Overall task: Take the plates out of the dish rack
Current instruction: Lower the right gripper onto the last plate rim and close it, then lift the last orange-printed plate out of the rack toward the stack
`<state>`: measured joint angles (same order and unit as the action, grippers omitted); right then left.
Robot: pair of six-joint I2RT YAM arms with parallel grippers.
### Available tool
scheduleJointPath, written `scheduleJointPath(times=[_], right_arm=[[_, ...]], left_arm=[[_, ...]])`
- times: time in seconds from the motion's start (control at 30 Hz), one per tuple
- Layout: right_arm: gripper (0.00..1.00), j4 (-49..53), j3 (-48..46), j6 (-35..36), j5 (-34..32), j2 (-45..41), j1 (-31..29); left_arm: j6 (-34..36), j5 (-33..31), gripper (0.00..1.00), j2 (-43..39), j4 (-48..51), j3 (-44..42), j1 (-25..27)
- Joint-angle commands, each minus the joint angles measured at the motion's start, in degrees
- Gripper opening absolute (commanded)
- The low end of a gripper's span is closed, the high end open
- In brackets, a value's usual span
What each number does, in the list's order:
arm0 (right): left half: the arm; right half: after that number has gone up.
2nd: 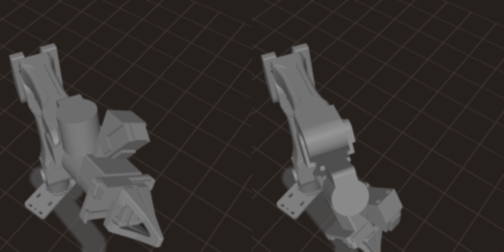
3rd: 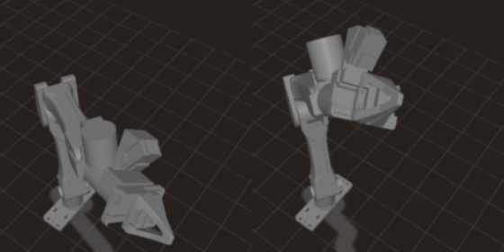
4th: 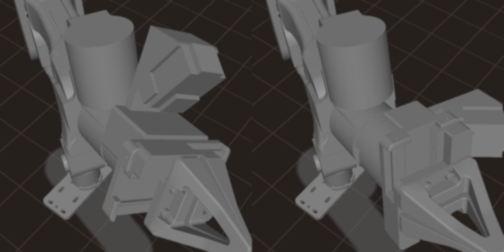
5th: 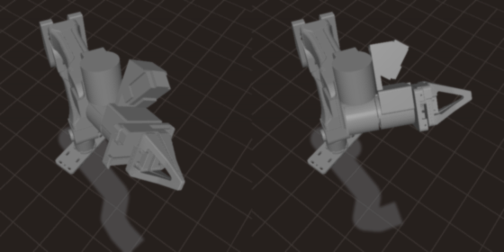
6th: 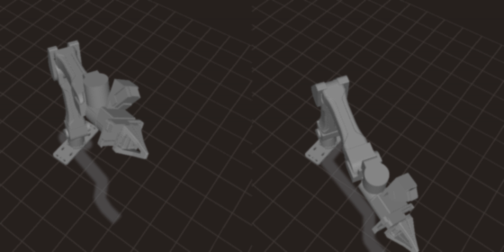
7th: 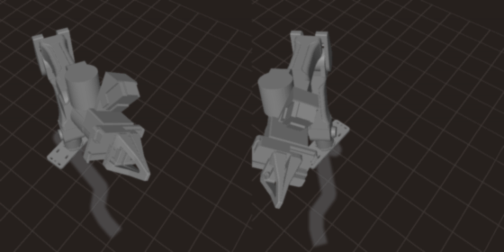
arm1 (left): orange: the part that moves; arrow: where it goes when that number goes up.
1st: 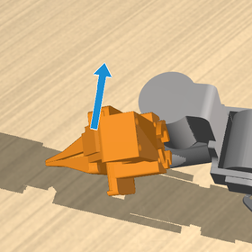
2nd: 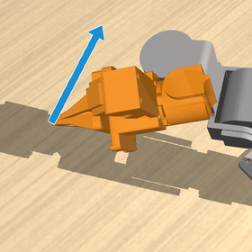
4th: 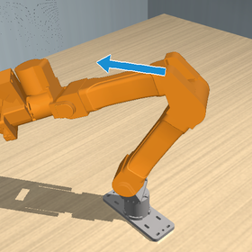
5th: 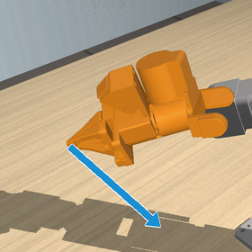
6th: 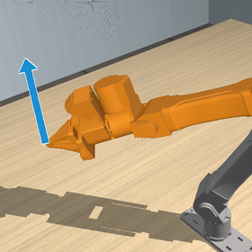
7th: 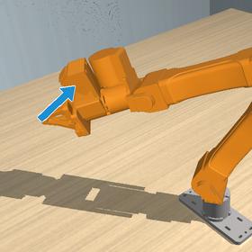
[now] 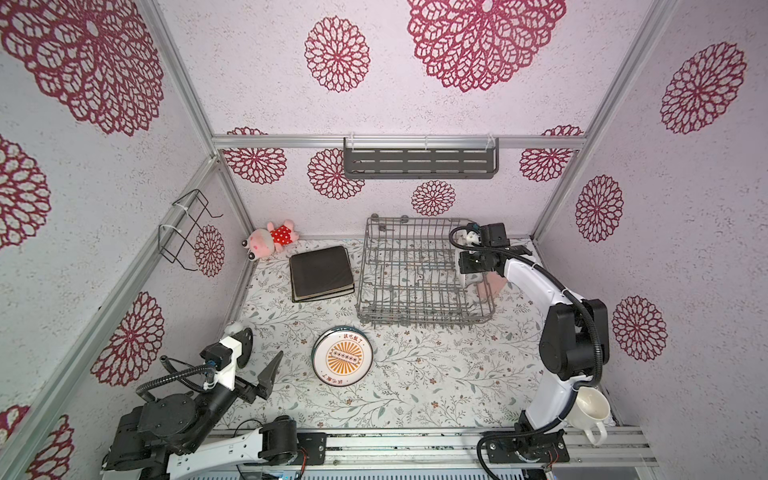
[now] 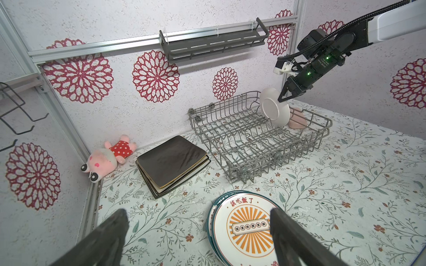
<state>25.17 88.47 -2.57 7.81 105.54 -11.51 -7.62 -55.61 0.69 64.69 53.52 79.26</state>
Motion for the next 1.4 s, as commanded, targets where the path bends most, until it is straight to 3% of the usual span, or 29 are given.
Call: scheduleJointPath(times=[0.0,0.47,0.67,0.93,1.17,1.37], right_arm=[[0.02,0.0,1.8,2.0,-2.9,-2.3,1.0],[0.01,2.2,6.2,0.8,-1.1,-7.8,1.1],[0.0,2.9,7.4,-0.2,3.2,-9.9,0.3],[0.0,-0.6,4.5,11.8,-6.0,-17.5,-15.7],[0.01,-16.1,-10.4,33.0,-14.7,-26.9,-34.3],[0.01,-20.8,-15.3,44.8,-20.0,-27.8,-46.6]], left_arm=[[-0.9,-0.8,0.97,-0.7,0.6,0.9,1.0],[-1.2,0.1,0.97,-0.7,1.1,1.1,1.1],[-1.0,0.2,0.97,-0.7,0.8,1.0,1.1],[0.7,0.1,0.97,-0.7,-0.7,1.1,1.1],[0.6,-0.4,0.97,-0.7,-1.2,1.3,1.2],[0.9,-0.5,0.97,-0.7,-1.6,1.2,1.2]])
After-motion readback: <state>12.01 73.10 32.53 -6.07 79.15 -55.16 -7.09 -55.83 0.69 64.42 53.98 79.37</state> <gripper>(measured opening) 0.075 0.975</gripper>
